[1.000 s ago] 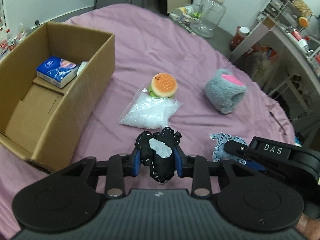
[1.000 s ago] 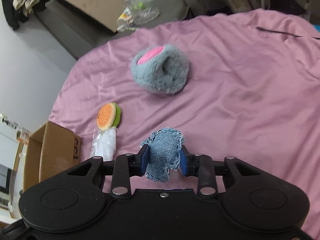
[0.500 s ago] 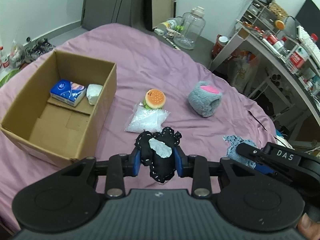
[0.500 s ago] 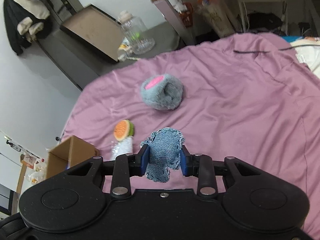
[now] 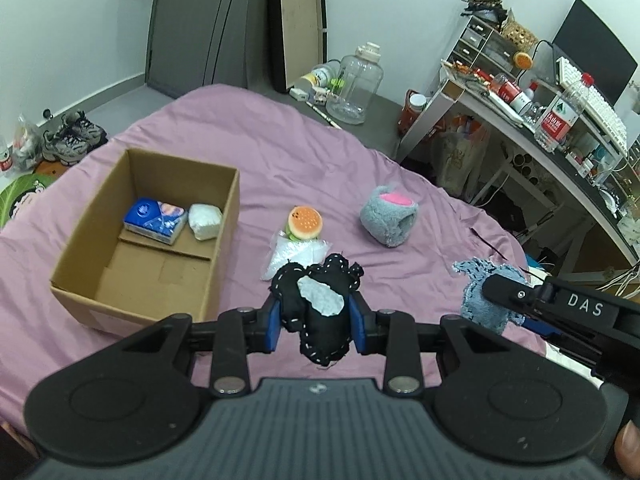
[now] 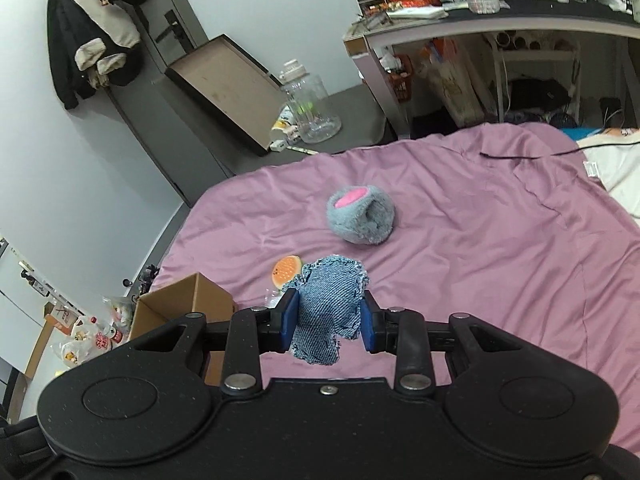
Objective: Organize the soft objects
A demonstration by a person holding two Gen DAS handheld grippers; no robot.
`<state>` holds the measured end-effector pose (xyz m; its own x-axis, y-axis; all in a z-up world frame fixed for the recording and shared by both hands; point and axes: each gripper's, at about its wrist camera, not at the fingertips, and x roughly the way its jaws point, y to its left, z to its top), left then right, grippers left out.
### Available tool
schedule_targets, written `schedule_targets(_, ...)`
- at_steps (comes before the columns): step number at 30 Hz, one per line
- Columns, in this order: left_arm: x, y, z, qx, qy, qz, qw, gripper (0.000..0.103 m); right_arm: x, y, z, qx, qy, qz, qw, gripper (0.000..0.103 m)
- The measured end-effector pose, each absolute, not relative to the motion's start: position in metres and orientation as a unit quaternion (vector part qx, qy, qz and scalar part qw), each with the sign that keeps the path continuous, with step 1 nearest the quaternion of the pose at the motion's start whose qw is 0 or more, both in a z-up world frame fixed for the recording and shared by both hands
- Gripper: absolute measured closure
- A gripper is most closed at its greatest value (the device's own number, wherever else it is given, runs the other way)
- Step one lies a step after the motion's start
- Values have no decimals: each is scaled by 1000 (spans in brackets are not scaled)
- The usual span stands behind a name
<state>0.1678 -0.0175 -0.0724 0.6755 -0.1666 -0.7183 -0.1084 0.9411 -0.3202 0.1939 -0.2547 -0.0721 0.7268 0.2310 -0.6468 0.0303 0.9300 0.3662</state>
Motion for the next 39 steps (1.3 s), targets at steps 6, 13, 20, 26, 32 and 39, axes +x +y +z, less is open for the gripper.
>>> schedule_targets(6, 161, -1, -52, -158, 391, -24, 907, 70, 185, -245, -59, 174, 360, 54, 915, 81)
schedule_targets(13, 155, 15, -37, -148, 377, -26, 914, 70, 178, -232, -47, 171, 348, 67, 919, 97)
schedule_targets(20, 151, 41, -35, -150, 371, -6, 916, 69, 181, -222, -59, 181, 367, 84, 909, 97)
schedule_targets(26, 153, 58, -42, -154, 373, 6, 915, 69, 195, -209, -92, 189, 409, 85, 889, 96)
schedule_targets(32, 164, 71, -54, -162, 381, 12, 910, 69, 208, -201, -118, 188, 443, 74, 873, 71)
schedule_targets(39, 182, 94, -68, -165, 391, 23, 905, 69, 221, -193, -148, 182, 481, 57, 856, 58)
